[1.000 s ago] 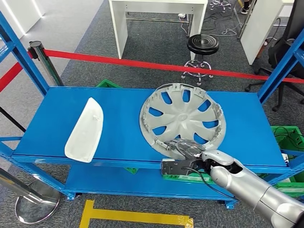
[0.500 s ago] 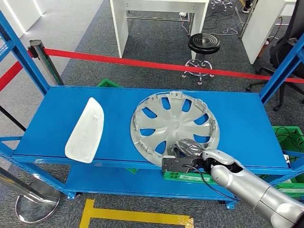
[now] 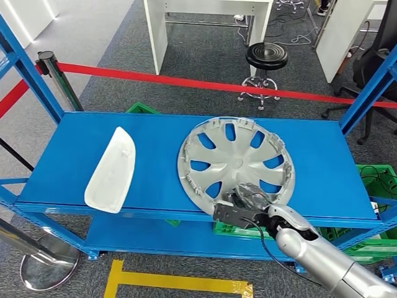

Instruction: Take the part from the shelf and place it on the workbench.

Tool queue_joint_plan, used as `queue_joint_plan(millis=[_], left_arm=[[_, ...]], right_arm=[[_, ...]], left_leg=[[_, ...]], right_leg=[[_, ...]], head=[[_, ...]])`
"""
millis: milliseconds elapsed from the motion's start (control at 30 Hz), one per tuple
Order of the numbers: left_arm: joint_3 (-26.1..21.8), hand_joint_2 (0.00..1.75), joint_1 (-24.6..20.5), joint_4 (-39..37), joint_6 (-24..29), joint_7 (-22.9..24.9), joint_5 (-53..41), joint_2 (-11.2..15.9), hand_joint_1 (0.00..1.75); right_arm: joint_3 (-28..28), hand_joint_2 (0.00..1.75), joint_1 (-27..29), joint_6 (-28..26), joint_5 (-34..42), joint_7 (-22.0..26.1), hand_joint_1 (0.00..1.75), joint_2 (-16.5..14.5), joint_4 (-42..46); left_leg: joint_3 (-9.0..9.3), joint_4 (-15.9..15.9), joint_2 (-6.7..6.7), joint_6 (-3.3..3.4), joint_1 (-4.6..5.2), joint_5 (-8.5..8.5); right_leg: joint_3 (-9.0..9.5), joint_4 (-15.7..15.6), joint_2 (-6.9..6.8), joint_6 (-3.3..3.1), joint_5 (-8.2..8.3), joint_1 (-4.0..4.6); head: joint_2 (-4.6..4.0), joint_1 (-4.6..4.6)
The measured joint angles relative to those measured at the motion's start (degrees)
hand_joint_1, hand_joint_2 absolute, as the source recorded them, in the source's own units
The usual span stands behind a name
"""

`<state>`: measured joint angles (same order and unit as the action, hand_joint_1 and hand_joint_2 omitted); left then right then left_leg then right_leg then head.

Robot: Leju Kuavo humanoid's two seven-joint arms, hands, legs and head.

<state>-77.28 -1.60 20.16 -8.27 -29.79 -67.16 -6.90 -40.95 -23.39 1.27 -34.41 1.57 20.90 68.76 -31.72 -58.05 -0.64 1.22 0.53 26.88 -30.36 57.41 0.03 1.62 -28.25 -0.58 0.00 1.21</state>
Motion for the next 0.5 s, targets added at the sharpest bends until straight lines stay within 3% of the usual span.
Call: queue_joint_plan(millis=[167, 500], left_arm=[[-0.7, 0.00, 0.4, 2.8, -1.3, 0.6, 0.1, -1.5, 0.00], [-1.7, 0.00, 0.8, 6.9, -2.7, 0.8, -0.1, -3.9, 0.00]], right_arm=[[6.8, 1.75, 5.0, -6.9, 0.7, 2.7, 1.75, -1.3, 5.3], [17.5, 1.75, 11.0, -13.4, 2.5, 7.6, 1.75, -3.6, 14.8]], left_leg=[[-0.27, 0.0, -0.11, 0.00, 0.00, 0.00], [-0.61, 0.0, -0.13, 0.00, 0.00, 0.00]], right_leg=[[-0.26, 0.0, -0.10, 0.00, -0.02, 0.00], [-0.59, 0.0, -0.10, 0.00, -0.03, 0.00]], head=[[0.00, 0.00], [0.00, -0.01]])
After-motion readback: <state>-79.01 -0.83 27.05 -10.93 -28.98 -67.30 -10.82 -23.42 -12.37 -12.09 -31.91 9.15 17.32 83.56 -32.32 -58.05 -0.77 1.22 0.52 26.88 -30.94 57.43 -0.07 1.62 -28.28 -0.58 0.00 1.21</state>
